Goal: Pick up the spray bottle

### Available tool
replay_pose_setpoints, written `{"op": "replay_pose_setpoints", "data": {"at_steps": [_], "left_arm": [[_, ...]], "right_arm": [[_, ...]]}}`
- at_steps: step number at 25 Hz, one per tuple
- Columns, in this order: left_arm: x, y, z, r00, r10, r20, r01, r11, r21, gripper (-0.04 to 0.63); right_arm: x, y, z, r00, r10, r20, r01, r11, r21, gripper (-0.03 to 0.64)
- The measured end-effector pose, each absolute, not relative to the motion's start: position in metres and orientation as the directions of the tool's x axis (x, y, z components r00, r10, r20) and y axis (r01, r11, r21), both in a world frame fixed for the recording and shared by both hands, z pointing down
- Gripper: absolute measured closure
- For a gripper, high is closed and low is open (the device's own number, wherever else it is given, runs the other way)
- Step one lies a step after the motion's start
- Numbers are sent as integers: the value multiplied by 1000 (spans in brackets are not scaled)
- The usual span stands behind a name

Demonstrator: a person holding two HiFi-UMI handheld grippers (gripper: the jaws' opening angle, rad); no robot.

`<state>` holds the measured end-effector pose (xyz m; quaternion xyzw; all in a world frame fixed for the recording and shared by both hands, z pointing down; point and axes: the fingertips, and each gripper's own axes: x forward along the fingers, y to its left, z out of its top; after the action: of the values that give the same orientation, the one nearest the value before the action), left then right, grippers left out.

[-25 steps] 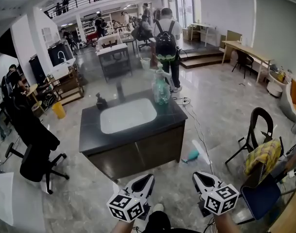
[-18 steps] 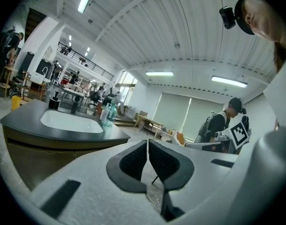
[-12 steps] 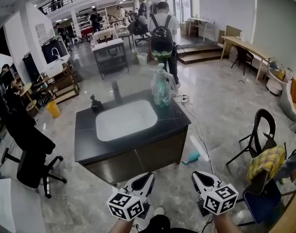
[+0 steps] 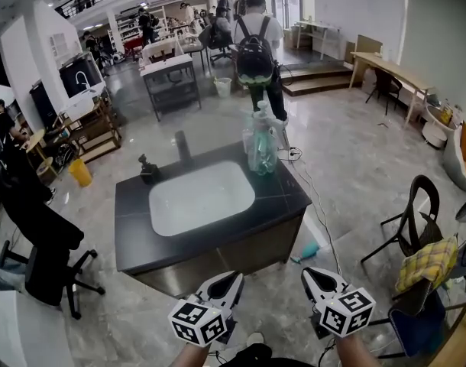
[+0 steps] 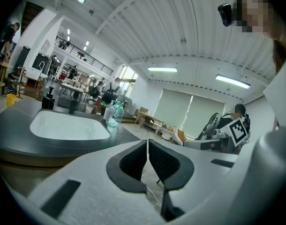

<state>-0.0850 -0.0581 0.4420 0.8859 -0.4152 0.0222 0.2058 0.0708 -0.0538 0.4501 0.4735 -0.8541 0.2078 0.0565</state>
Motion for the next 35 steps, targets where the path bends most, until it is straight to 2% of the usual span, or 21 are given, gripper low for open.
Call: {"op": "replay_pose_setpoints", "data": {"at_steps": [19,27,35], "left_arm": [[-132,-131,458,664,-710,234,-739,-575,351,578],[-128,-144,461,669,-707,229,-735,-584,344,578],[-126,-180,450,614,-761,208,-782,-553,287,578]], "right_arm": [[23,-132,452,-537,-785,308,-840,468,-273,610],[28,-145,452,-525,-791,313,-848,458,-266,610],[44,-191,453,-544,-792,278,-835,477,-275,610]]}}
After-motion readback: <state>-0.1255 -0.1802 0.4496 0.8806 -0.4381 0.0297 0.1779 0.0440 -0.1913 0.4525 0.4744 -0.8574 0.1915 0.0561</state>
